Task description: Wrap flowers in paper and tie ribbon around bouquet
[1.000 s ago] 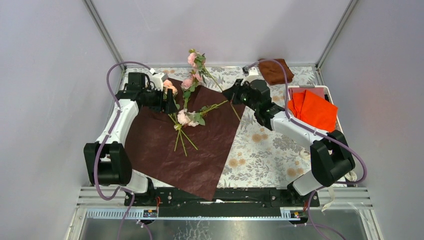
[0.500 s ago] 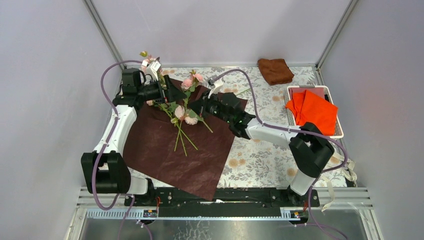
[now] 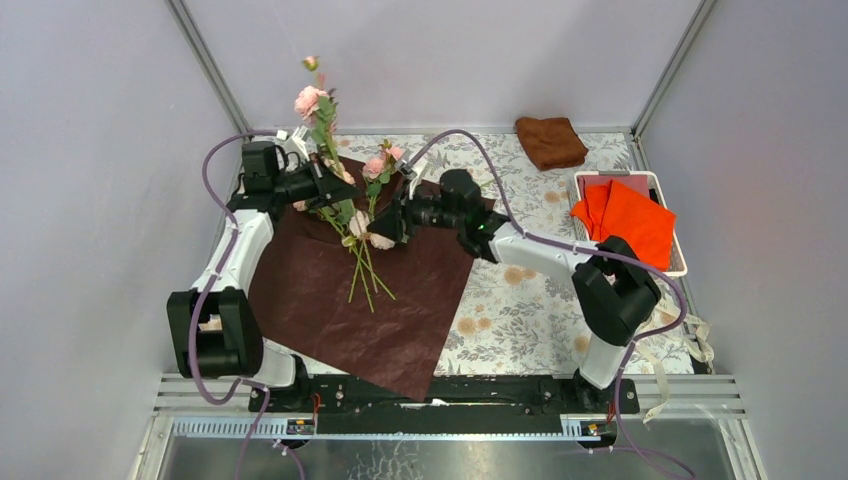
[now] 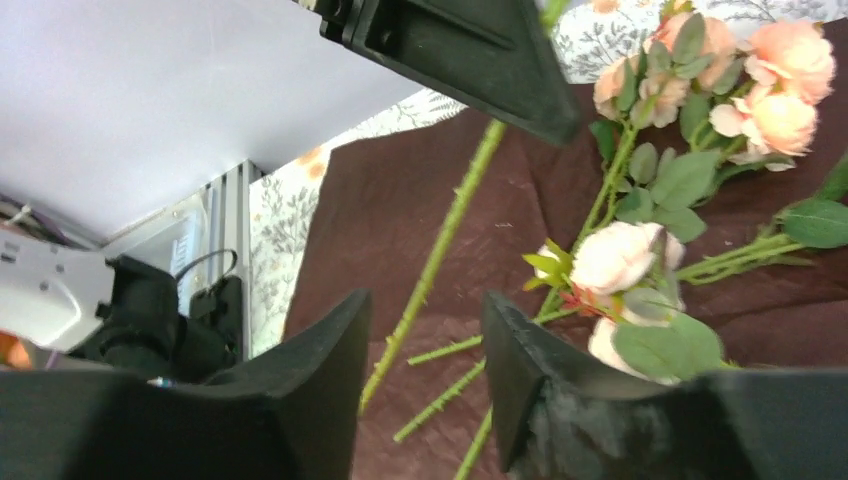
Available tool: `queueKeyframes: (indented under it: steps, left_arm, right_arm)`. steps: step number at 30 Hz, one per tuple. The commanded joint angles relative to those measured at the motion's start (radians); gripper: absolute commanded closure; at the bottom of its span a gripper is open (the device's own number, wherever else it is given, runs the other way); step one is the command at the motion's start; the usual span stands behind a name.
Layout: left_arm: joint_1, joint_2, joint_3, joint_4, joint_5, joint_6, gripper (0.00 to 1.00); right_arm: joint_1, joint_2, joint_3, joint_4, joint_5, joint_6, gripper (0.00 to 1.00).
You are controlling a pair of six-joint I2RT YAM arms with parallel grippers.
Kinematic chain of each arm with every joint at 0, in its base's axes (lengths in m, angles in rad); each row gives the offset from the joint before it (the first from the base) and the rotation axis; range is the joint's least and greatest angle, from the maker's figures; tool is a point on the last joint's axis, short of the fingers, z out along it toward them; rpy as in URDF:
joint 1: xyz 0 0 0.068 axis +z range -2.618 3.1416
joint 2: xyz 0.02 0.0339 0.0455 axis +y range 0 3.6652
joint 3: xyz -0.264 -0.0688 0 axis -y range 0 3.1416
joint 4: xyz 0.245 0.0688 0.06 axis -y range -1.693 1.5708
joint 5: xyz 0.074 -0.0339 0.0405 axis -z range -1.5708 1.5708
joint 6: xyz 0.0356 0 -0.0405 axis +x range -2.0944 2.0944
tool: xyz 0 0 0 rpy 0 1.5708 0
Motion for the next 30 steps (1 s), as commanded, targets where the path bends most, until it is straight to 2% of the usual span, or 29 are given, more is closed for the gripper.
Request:
queueKeyframes:
  steps: [1,3,5,6,7,9,12,15,19,21,23,27,30]
  left_arm:
    - [0.1,0.037,0.046,-0.208,-0.083,0.214,1.0]
    - [0.149,0.045,0.041,-0.278,-0.13,0.302,1.0]
    - [0.18,0.043,0.027,-0.327,-0.163,0.381,1.0]
    - [0.188,0.038,0.02,-0.346,-0.178,0.414,1.0]
    - [0.194,0.032,0.009,-0.359,-0.196,0.441,1.0]
    - [0.204,0.016,-0.012,-0.369,-0.219,0.485,1.0]
    - [0.215,0.01,-0.047,-0.358,-0.259,0.504,1.0]
    - [0.218,0.038,-0.069,-0.346,-0.268,0.505,1.0]
    - [0.218,0.098,-0.071,-0.337,-0.251,0.497,1.0]
    - [0.218,0.121,-0.073,-0.33,-0.242,0.488,1.0]
    - [0.216,0.137,-0.075,-0.32,-0.236,0.48,1.0]
    - [0.209,0.153,-0.078,-0.294,-0.233,0.458,1.0]
    - [0.194,0.161,-0.07,-0.274,-0.235,0.44,1.0]
  right_arm:
    - [-0.166,-0.015,0.083,-0.162,-0.281,-0.232,0.41]
    - [-0.238,0.049,0.161,-0.324,-0.239,-0.397,0.36]
    - [-0.264,0.164,0.311,-0.605,-0.202,-0.664,0.32]
    - [-0.265,0.229,0.408,-0.757,-0.188,-0.79,0.24]
    - [-0.268,0.301,0.499,-0.881,-0.169,-0.869,0.22]
    - [-0.274,0.429,0.721,-1.073,-0.141,-0.989,0.07]
    - [-0.277,0.596,0.965,-1.286,-0.094,-1.11,0.05]
    - [-0.276,0.69,1.082,-1.397,-0.087,-1.184,0.05]
    - [-0.277,0.705,1.01,-1.315,-0.056,-1.183,0.08]
    - [-0.277,0.696,0.961,-1.263,-0.024,-1.169,0.12]
    - [-0.277,0.688,0.942,-1.245,-0.014,-1.153,0.24]
    - [-0.276,0.628,0.906,-1.205,0.003,-1.121,0.72]
    - [-0.276,0.529,0.813,-1.153,0.04,-1.127,0.8]
